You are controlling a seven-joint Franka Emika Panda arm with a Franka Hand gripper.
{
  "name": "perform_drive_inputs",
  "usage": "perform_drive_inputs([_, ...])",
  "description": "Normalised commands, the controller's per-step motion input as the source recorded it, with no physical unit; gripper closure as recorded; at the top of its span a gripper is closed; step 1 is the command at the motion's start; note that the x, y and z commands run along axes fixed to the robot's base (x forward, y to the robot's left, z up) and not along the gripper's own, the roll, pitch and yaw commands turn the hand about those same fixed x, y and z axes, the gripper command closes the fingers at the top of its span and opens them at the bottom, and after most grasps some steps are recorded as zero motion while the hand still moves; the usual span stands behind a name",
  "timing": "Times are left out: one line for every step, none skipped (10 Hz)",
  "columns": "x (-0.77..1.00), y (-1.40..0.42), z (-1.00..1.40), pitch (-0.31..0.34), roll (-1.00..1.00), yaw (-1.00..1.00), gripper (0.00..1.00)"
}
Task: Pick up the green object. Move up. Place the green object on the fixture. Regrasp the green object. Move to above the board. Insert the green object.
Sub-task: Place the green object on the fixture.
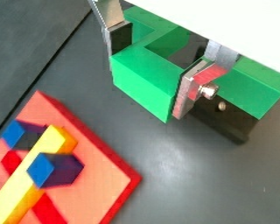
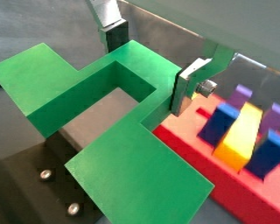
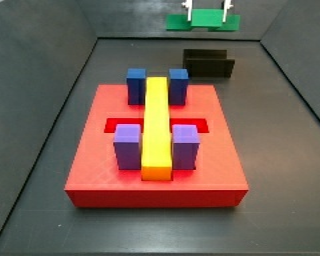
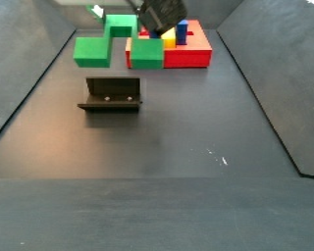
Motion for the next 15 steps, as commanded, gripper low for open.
perform_drive_inputs([0.92, 0.06, -0.11, 0.077, -0.48, 0.01, 1.0])
perform_drive_inputs([0.73, 0.19, -0.26, 0.0, -0.31, 0.0, 1.0])
perform_drive_inputs([0.61, 0.11, -0.44, -0.006, 0.0, 0.0, 1.0])
perform_drive_inputs([0.49, 0.03, -0.48, -0.023, 0.07, 0.0, 1.0])
perform_drive_inputs([0.25, 0.0, -0.49, -0.089, 0.04, -0.07, 1.0])
perform_drive_inputs([0.21, 0.0, -0.45, -0.123, 0.0, -0.05, 1.0])
perform_drive_inputs([0.18, 0.0, -0.37, -0.131, -0.01, -0.04, 1.0])
perform_drive_inputs([0.01, 0.02, -0.18, -0.046, -0.01, -0.02, 1.0])
perform_drive_inputs([0.02, 0.02, -0.15, -0.029, 0.0, 0.0, 1.0])
perform_drive_inputs([0.04, 0.06, -0.22, -0.08, -0.05, -0.01, 1.0])
perform_drive_inputs([0.01, 0.16, -0.22, -0.109, -0.18, 0.0, 1.0])
perform_drive_inputs([0.07, 0.15, -0.21, -0.134, -0.26, 0.0, 1.0])
perform_drive_inputs([0.12, 0.14, -0.18, -0.117, -0.29, 0.0, 1.0])
perform_drive_inputs([0.11, 0.17, -0.17, -0.126, -0.33, 0.0, 1.0])
perform_drive_inputs([0.1, 0.16, -0.19, -0.163, -0.37, 0.0, 1.0])
